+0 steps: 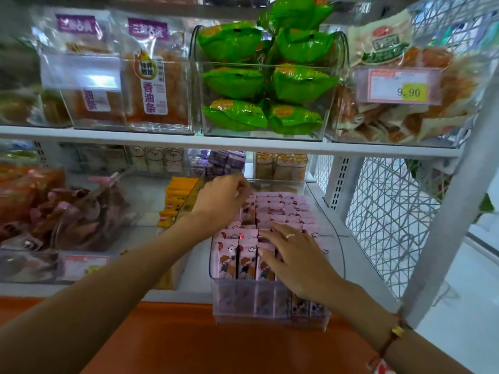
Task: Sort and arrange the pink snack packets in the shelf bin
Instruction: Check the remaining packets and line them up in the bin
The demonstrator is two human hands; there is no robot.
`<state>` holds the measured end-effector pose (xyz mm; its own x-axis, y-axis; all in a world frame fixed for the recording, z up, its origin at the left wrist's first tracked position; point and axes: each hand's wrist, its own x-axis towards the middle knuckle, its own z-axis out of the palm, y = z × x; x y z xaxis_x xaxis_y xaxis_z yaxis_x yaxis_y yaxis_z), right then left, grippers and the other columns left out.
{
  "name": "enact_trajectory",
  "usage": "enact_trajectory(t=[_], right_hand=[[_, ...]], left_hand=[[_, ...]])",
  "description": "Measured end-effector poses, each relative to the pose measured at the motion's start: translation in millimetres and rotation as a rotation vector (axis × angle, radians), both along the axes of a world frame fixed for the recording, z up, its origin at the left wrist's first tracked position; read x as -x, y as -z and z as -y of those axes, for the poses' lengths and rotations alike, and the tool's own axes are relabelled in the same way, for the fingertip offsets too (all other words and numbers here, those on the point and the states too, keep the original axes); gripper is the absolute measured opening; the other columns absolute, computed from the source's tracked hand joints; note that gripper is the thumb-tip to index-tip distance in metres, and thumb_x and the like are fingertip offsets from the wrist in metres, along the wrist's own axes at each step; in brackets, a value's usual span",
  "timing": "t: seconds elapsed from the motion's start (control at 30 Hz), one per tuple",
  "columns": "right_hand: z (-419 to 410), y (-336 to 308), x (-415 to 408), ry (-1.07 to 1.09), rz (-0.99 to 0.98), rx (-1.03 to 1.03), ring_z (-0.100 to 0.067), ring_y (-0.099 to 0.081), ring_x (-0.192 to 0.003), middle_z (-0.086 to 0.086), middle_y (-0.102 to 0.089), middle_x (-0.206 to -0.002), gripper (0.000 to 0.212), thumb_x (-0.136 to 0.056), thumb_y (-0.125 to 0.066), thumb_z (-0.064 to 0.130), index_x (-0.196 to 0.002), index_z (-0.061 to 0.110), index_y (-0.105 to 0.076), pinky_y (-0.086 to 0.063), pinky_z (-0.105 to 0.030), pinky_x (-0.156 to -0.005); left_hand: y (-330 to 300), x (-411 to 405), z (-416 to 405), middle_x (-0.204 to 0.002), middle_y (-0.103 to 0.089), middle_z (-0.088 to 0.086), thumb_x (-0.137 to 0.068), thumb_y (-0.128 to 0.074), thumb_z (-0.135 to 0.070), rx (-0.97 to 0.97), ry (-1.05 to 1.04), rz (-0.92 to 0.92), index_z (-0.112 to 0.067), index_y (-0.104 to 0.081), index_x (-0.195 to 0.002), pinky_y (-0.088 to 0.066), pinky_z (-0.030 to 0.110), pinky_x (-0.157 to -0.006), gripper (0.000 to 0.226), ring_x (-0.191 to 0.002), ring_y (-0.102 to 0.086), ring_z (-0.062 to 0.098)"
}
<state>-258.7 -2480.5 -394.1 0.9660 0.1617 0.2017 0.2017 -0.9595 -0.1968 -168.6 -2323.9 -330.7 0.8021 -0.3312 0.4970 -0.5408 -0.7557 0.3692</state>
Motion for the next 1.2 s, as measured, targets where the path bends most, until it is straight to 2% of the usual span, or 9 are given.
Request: enact_trajectory(t=[0.2,0.37,0.43,0.53,0.6,0.77,0.93,1.03,1.2], right_hand=[[0.1,-1.8,0.1,-0.007,-0.028,-0.022,-0.012,-0.008,-0.145,0.01,-0.013,-0.158,0.05,-0.099,-0.024,0.051,-0.146,0.036,-0.025,-0.002,-0.036,-0.116],[-4.2,-14.9,4.6,0.002,-0.051,-0.137,-0.011,-0.03,-0.138,0.01,-0.032,-0.151,0.046,-0.098,-0.036,0.047,-0.142,0.035,-0.034,-0.017,-0.039,-0.116],[-8.3,-27.0,9.0,0.025,-0.018,-0.271,-0.015,-0.044,-0.129,0.007,-0.042,-0.145,0.046,-0.097,-0.041,0.046,-0.14,0.034,-0.038,-0.029,-0.041,-0.113],[-20.7,-46.6,21.9,-0.001,0.099,-0.537,-0.011,-0.04,-0.128,0.011,-0.041,-0.144,0.061,-0.082,-0.04,0.068,-0.135,0.037,-0.043,-0.03,-0.035,-0.107],[-34.7,-55.0,31.6,-0.12,0.013,-0.736,-0.005,-0.045,-0.122,0.018,-0.046,-0.137,0.07,-0.071,-0.042,0.077,-0.131,0.041,-0.046,-0.037,-0.028,-0.098],[-46.3,-53.3,31.6,-0.174,0.002,-0.864,-0.006,-0.064,-0.091,0.009,-0.064,-0.101,0.04,-0.078,-0.066,0.037,-0.117,0.029,-0.06,-0.057,-0.024,-0.07],[-36.3,-45.2,21.8,0.027,-0.212,-1.397,-0.015,-0.07,-0.091,-0.002,-0.073,-0.102,0.043,-0.079,-0.067,0.027,-0.12,0.016,-0.058,-0.053,-0.027,-0.078],[-36.8,-44.4,23.0,0.037,-0.254,-1.461,-0.018,-0.071,-0.091,-0.006,-0.072,-0.104,0.047,-0.079,-0.07,0.024,-0.123,0.013,-0.057,-0.054,-0.025,-0.071],[-37.1,-44.3,27.6,0.02,-0.226,-1.445,-0.018,-0.071,-0.089,-0.007,-0.073,-0.103,0.052,-0.065,-0.075,0.032,-0.112,0.014,-0.062,-0.054,-0.026,-0.074]], left_hand=[[13.3,34.0,-26.1,-0.099,-0.066,0.0,-0.095,-0.055,-0.028,0.832,-0.071,-0.092,-0.011,-0.059,-0.109,-0.053,0.018,-0.068,0.023,-0.087,-0.064,0.007],[7.7,69.1,-43.2,-0.087,-0.065,-0.009,-0.095,-0.056,-0.022,1.155,-0.048,-0.006,-0.022,-0.057,-0.095,-0.05,0.009,-0.059,0.002,-0.076,-0.064,-0.005],[6.1,81.3,-44.8,-0.087,-0.066,-0.008,-0.094,-0.057,-0.023,1.17,-0.001,-0.003,-0.026,-0.057,-0.089,-0.053,0.013,-0.065,0.006,-0.082,-0.065,0.002],[7.8,92.9,-44.3,-0.09,-0.067,-0.005,-0.092,-0.058,-0.023,1.137,0.084,-0.048,-0.027,-0.059,-0.089,-0.055,0.025,-0.074,0.005,-0.088,-0.066,0.009],[9.3,96.7,-42.8,-0.094,-0.068,-0.002,-0.088,-0.059,-0.028,1.124,0.127,-0.083,-0.024,-0.061,-0.093,-0.056,0.032,-0.08,0.006,-0.091,-0.067,0.013],[15.7,98.2,-43.4,-0.102,-0.069,-0.006,-0.089,-0.055,-0.034,1.055,0.232,-0.219,-0.02,-0.063,-0.108,-0.056,0.034,-0.088,0.025,-0.099,-0.066,0.008],[26.7,102.9,-41.2,-0.113,-0.06,-0.018,-0.088,-0.056,-0.041,0.864,0.297,-0.317,-0.031,-0.051,-0.125,-0.054,0.015,-0.077,0.039,-0.099,-0.061,-0.007],[32.7,107.6,-36.0,-0.111,-0.057,-0.021,-0.082,-0.072,-0.029,0.694,0.269,-0.234,-0.035,-0.052,-0.118,-0.045,0.003,-0.077,0.042,-0.1,-0.055,-0.011],[32.0,107.5,-33.3,-0.106,-0.059,-0.022,-0.079,-0.075,-0.024,0.61,0.247,-0.108,-0.043,-0.053,-0.106,-0.047,0.01,-0.082,0.04,-0.099,-0.056,-0.006]])
